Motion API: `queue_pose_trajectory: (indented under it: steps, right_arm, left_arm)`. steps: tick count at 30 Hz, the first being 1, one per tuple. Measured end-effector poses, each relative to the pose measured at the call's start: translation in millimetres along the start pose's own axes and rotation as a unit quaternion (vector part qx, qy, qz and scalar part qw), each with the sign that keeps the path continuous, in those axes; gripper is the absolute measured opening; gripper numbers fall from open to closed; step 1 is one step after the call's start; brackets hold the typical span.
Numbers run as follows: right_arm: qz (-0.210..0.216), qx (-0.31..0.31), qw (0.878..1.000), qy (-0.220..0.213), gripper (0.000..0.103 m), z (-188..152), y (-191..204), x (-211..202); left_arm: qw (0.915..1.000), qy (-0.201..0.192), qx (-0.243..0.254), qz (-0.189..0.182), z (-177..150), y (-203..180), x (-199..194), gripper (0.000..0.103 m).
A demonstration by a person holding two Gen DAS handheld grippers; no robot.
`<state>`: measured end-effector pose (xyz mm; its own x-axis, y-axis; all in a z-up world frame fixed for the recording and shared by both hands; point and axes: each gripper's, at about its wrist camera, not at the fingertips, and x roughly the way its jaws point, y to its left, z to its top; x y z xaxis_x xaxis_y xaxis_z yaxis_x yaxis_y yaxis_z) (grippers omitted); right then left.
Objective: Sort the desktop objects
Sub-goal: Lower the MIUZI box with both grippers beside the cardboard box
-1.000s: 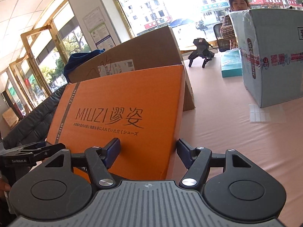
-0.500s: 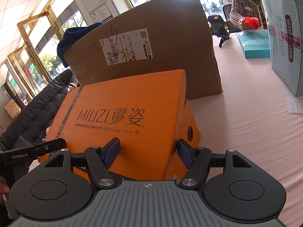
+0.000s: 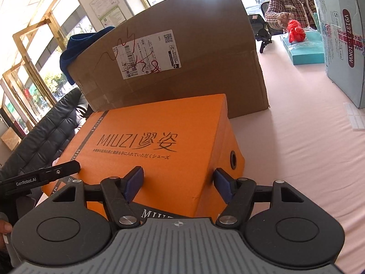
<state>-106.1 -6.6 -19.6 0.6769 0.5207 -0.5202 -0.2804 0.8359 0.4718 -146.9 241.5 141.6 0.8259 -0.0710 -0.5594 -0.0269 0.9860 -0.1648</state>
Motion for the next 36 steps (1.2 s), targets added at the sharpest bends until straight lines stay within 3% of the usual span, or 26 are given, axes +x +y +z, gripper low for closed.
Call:
queue_pose_trajectory:
  steps: [10, 17, 24, 28, 32, 36]
  right_arm:
    - [0.017, -0.02, 0.999, -0.019, 0.065, 4, 15, -8]
    - [-0.007, -0.054, 0.998, -0.035, 0.065, -4, 23, -4]
    - [-0.025, -0.067, 0.996, -0.06, 0.064, -6, 22, -15]
    - [-0.028, -0.059, 0.996, -0.056, 0.064, -6, 14, -14]
    - [-0.008, -0.028, 0.998, -0.051, 0.065, -8, 0, -13]
    - [0.016, 0.008, 0.999, -0.045, 0.066, -9, -14, -11]
  left_arm:
    - [0.9997, 0.005, 0.003, 0.023, 4, 8, 1, 0.102]
    - [0.9995, 0.024, 0.015, 0.015, -6, 13, 7, 0.102]
    - [0.9984, -0.02, 0.045, 0.027, -6, 12, -13, 0.1]
    - [0.9981, -0.039, 0.031, 0.036, -3, 20, -21, 0.103]
    - [0.9992, -0.002, 0.002, 0.039, 0, 32, 3, 0.103]
    - [0.9988, 0.026, -0.041, -0.003, -1, 43, 21, 0.103]
